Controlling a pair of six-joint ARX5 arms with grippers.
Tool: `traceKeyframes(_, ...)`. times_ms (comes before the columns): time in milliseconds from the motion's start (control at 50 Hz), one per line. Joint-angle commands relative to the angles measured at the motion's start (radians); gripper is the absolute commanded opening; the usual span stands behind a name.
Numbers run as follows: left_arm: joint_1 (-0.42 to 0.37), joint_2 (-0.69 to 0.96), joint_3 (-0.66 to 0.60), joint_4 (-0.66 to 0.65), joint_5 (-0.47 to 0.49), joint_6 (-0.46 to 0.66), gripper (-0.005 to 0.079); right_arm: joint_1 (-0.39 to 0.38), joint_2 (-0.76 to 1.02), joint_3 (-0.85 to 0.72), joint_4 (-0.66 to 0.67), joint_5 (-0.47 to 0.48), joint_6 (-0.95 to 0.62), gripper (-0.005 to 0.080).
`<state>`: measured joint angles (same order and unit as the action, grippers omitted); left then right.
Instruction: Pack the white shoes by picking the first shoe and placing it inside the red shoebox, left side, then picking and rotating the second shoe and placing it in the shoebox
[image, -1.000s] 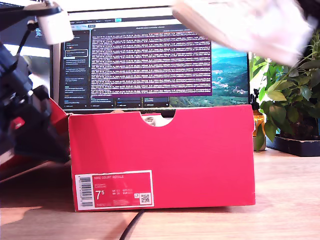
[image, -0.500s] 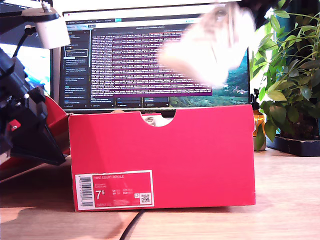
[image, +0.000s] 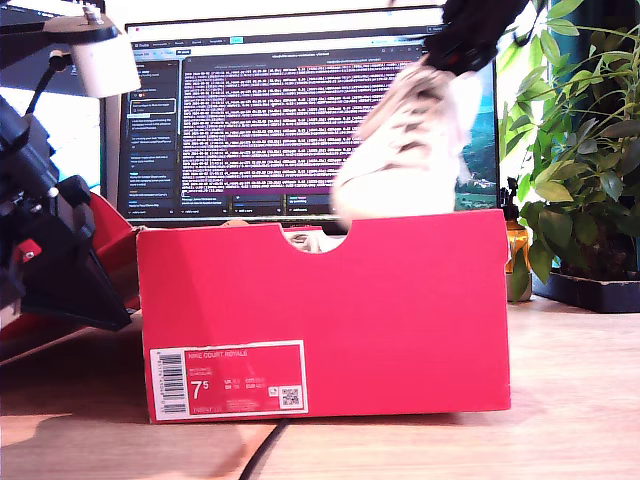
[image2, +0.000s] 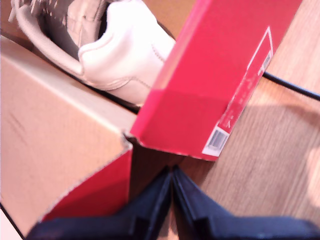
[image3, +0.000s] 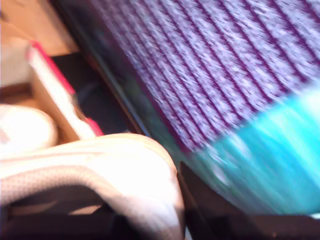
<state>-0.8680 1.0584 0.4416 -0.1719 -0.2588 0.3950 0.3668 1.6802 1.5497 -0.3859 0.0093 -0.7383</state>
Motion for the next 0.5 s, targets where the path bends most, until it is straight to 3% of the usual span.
traceKeyframes(0,0.000,0.008,0.011,0.008,0.005,-0.006,-0.0019,0.021,0.016,0.036,0.026,-0.005,0.004,-0.0010)
traceKeyframes(480,0.000,0.008,0.011,0.008,0.005,-0.006,-0.0019,0.077,0.143,0.035,-0.097,0.003,-0.103,-0.0011)
